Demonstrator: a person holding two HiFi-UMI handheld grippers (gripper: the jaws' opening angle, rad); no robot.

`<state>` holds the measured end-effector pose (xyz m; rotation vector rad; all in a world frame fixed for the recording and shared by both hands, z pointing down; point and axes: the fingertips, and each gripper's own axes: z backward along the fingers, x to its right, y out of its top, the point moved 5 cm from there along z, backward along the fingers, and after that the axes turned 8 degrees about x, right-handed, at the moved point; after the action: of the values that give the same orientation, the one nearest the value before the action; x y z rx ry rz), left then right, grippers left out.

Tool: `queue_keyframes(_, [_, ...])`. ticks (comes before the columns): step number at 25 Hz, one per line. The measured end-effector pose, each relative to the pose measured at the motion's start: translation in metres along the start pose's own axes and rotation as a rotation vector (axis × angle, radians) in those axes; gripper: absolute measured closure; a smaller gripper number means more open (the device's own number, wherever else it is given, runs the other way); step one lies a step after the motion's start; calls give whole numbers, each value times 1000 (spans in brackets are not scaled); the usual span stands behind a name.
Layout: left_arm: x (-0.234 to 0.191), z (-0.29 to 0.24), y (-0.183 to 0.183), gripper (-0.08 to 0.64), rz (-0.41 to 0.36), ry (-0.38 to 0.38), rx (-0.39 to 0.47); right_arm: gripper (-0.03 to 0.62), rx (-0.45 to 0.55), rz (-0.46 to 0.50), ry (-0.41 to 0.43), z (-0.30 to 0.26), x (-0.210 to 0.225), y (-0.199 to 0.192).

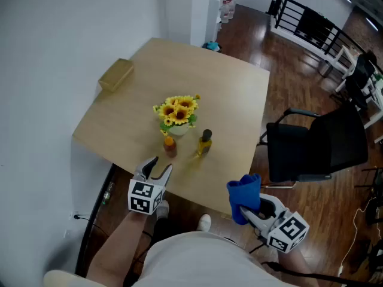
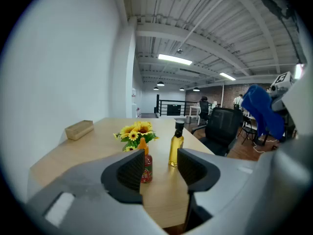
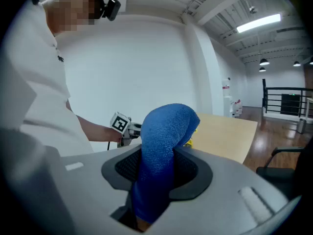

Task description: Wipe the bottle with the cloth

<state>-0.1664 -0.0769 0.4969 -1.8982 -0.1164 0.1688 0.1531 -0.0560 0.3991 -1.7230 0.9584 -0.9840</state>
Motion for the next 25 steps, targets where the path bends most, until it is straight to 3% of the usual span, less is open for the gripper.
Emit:
queue_keyframes(6, [-52, -73, -16, 327, -8, -15, -72, 437, 15, -12, -101, -27, 8, 13])
queue_keyframes(12, [-64, -116, -28, 336, -36, -127, -99, 436, 15, -20, -185, -54, -9, 22])
queue_keyframes(16, [-67, -125, -30, 394, -65, -196, -75, 436, -6, -27, -229, -68, -22, 22])
queue_keyframes(21, [-68, -119, -25, 399, -88, -275, -73, 437, -12, -28, -270, -91, -32, 28])
queue_keyframes(25, [-65, -97, -1, 399, -97, -387, -27, 437, 11, 10, -256, -132, -37, 41])
